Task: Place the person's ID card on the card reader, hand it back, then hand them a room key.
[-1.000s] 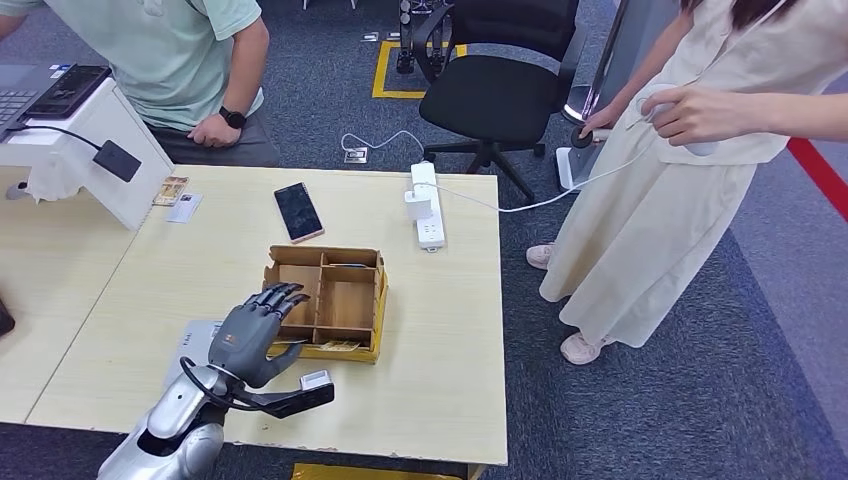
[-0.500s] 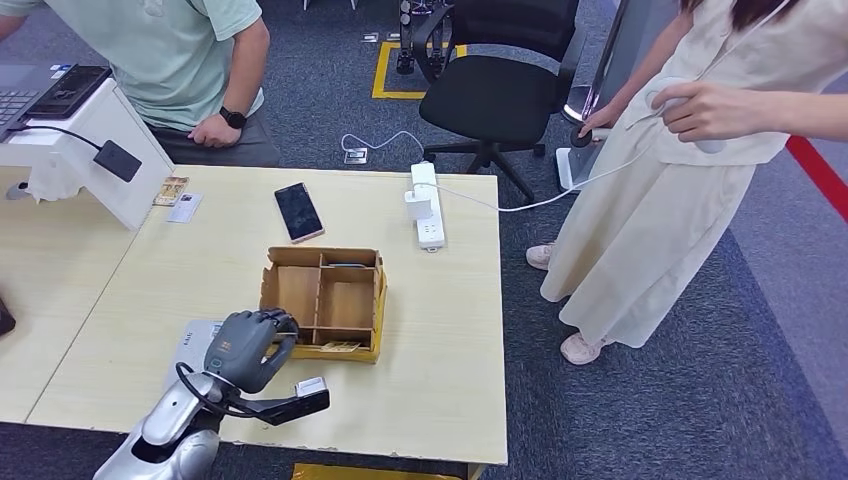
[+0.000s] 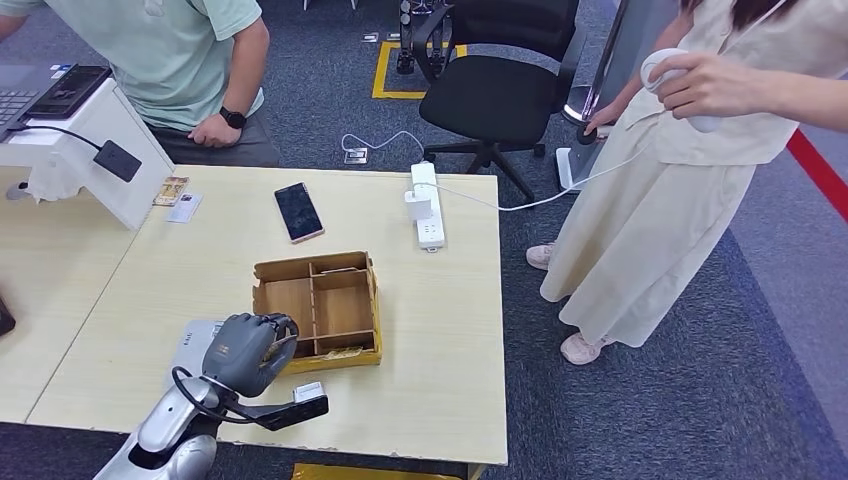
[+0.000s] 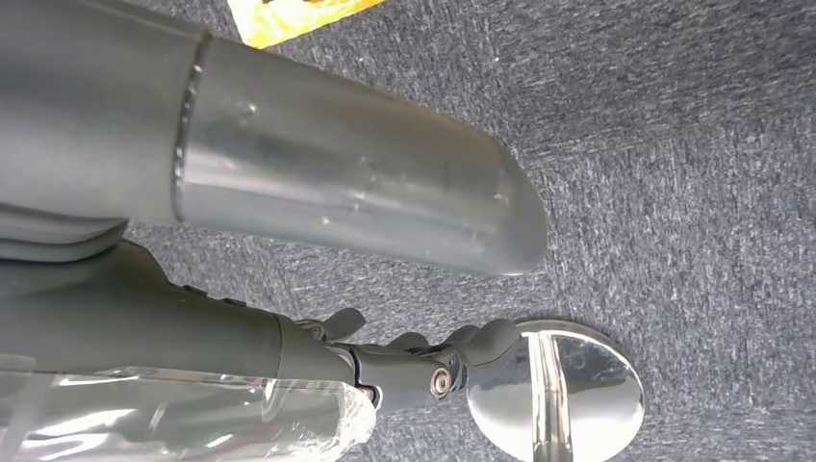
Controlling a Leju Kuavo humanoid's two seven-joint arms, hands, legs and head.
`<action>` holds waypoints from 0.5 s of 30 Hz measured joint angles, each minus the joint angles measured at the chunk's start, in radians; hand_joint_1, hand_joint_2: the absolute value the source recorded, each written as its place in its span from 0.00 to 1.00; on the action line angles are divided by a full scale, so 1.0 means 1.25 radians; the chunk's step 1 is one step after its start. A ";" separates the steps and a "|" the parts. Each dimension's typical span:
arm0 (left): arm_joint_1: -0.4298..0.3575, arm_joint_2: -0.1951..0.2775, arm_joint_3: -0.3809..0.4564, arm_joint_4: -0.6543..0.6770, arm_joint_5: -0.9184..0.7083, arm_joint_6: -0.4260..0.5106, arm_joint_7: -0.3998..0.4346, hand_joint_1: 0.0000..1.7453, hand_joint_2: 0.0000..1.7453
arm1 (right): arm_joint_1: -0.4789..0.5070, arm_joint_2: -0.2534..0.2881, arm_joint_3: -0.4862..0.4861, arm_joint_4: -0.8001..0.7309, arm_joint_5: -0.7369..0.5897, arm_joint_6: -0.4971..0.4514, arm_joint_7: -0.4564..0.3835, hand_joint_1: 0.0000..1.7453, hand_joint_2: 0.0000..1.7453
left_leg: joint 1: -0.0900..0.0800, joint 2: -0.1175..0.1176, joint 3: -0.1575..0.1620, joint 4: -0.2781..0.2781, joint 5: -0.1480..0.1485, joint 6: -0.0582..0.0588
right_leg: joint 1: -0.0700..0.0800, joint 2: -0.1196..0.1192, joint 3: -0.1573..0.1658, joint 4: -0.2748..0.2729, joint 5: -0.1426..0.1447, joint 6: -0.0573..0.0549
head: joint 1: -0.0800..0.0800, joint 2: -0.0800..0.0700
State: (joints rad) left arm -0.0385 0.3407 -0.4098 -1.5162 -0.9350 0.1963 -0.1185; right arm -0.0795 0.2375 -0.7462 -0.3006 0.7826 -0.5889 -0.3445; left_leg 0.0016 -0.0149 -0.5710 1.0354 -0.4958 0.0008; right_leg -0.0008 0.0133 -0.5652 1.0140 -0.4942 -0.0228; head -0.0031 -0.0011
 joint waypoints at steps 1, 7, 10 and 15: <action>0.000 0.000 0.002 -0.001 -0.001 0.002 -0.001 1.00 1.00 | 0.000 -0.001 0.000 0.000 0.001 -0.001 0.002 0.00 0.00 | 0.000 0.000 0.000 0.000 0.000 0.000 | 0.000 0.000 0.000 0.000 0.000 0.000 | 0.000 0.000; -0.020 0.009 0.010 -0.010 -0.011 0.011 -0.012 1.00 1.00 | 0.008 -0.005 0.000 0.001 0.011 -0.007 0.021 0.00 0.00 | 0.000 0.000 0.000 0.000 0.000 0.000 | 0.000 0.000 0.000 0.000 0.000 0.000 | 0.000 0.000; -0.037 0.015 0.014 -0.013 -0.013 0.013 -0.011 1.00 1.00 | 0.012 -0.006 0.000 0.002 0.015 -0.011 0.029 0.00 0.00 | 0.000 0.000 0.000 0.000 0.000 0.000 | 0.000 0.000 0.000 0.000 0.000 0.000 | 0.000 0.000; -0.066 0.031 0.024 -0.016 -0.001 0.013 -0.012 1.00 1.00 | 0.014 -0.007 0.000 0.003 0.019 -0.013 0.035 0.00 0.00 | 0.000 0.000 0.000 0.000 0.000 0.000 | 0.000 0.000 0.000 0.000 0.000 0.000 | 0.000 0.000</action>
State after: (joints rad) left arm -0.1211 0.3793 -0.3795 -1.5368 -0.9363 0.2123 -0.1334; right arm -0.0616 0.2290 -0.7462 -0.2964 0.8062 -0.6050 -0.3010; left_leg 0.0017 -0.0148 -0.5708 1.0354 -0.4956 0.0006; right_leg -0.0007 0.0135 -0.5652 1.0142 -0.4941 -0.0229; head -0.0030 -0.0011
